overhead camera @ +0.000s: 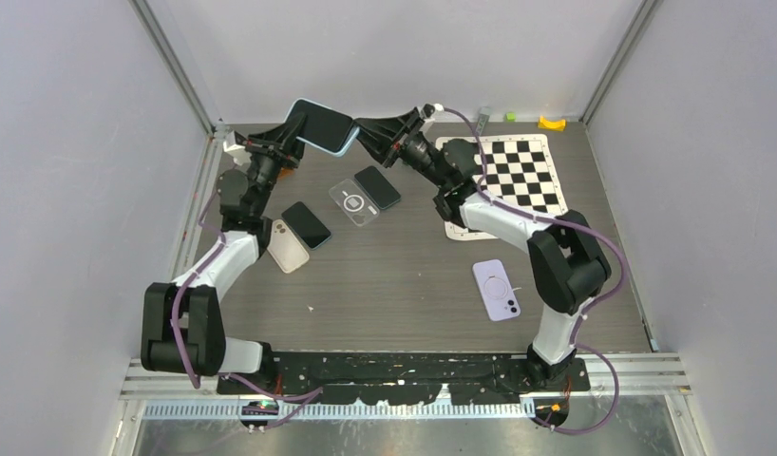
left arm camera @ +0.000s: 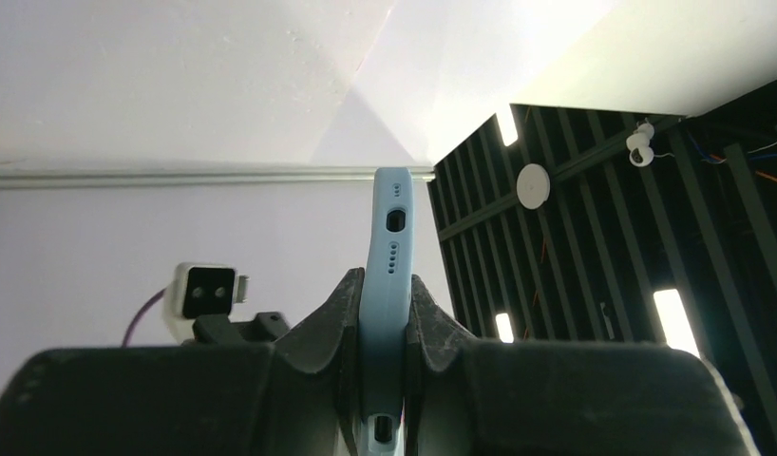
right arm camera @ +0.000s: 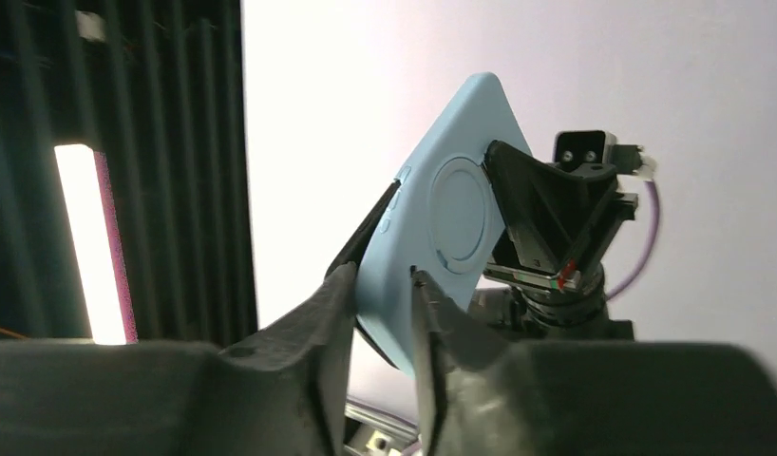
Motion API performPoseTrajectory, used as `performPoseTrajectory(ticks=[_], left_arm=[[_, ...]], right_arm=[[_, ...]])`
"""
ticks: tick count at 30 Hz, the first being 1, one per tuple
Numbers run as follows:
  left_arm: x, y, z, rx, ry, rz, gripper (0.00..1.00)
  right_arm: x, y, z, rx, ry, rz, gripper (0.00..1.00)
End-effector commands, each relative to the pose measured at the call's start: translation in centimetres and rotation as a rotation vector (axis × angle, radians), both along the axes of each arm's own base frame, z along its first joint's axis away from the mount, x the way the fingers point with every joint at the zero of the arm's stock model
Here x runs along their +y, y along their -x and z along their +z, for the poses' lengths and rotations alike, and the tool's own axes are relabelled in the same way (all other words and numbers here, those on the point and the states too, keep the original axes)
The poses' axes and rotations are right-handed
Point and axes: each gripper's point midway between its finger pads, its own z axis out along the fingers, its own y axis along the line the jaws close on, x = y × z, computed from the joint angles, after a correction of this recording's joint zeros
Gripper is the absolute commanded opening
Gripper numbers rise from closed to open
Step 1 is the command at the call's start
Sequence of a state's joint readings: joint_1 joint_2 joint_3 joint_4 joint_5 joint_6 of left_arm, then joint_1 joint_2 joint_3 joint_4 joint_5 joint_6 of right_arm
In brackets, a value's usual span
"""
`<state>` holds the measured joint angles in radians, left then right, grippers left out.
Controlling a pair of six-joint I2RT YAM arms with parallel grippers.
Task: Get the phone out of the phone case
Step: Remove the phone case from the phone.
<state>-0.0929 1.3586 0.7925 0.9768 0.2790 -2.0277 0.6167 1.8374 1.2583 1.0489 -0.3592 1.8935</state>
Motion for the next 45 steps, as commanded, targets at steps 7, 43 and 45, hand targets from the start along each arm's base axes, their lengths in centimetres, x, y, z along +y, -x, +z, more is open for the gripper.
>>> performPoseTrajectory(ticks=[7,43,45], left_arm=[[-0.5,4.3,3.1,-0.073,0.171,-0.118,0.00],[-3.6,5.2,4.6,-0.126,-0.061,-0.210,0.00],[-3.6,5.0,4.2,-0.114,-0.065,-0.204,0.00]], right_arm=[[-2.6,2.3,2.1,-0.315,0.353,-0.185,0.71],[-0.8,5.2,2.2,-0.511,0.600,-0.230,0.59],[-1.4,5.5,2.7,-0.535,0.598,-0.257,0.63]])
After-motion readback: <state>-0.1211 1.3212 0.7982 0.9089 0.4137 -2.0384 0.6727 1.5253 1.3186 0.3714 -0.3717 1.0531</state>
